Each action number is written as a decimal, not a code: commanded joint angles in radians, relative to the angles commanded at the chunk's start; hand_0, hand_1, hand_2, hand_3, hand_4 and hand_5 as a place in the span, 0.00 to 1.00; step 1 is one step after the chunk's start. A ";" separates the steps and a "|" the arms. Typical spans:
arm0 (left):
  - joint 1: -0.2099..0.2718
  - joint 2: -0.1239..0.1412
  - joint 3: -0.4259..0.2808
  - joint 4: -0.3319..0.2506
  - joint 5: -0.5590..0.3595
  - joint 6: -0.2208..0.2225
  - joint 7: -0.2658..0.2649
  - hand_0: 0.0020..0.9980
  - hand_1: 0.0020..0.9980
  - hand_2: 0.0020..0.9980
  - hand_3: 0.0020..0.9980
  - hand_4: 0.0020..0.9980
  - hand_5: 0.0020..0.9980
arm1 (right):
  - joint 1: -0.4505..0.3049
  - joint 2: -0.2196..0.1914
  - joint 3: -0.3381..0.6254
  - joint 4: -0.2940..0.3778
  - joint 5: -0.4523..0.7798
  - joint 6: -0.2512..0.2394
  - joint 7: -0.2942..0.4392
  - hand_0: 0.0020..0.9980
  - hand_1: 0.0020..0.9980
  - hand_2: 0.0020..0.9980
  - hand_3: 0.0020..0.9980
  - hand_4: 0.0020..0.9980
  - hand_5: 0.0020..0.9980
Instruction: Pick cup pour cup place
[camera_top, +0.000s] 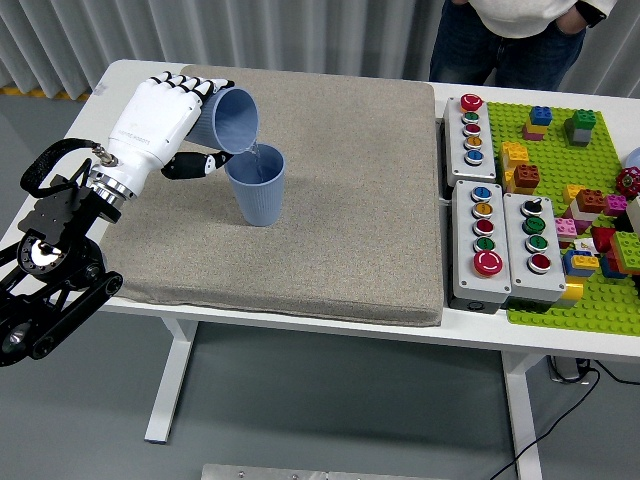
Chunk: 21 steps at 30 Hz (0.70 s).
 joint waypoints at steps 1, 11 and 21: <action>-0.001 0.000 0.000 -0.001 0.005 -0.001 0.001 0.68 0.63 0.67 0.67 0.62 0.13 | 0.000 0.000 0.000 0.000 0.000 0.000 0.000 0.70 0.70 0.63 0.62 0.21 0.40; -0.003 0.002 0.003 -0.005 0.012 -0.005 0.011 0.68 0.63 0.68 0.66 0.61 0.12 | 0.000 0.001 0.003 0.000 -0.003 0.000 -0.001 0.70 0.70 0.63 0.62 0.21 0.40; -0.008 0.012 0.016 0.004 0.012 0.001 0.023 0.69 0.64 0.68 0.64 0.57 0.08 | -0.001 0.001 0.002 0.000 -0.003 0.000 -0.001 0.70 0.70 0.63 0.62 0.21 0.40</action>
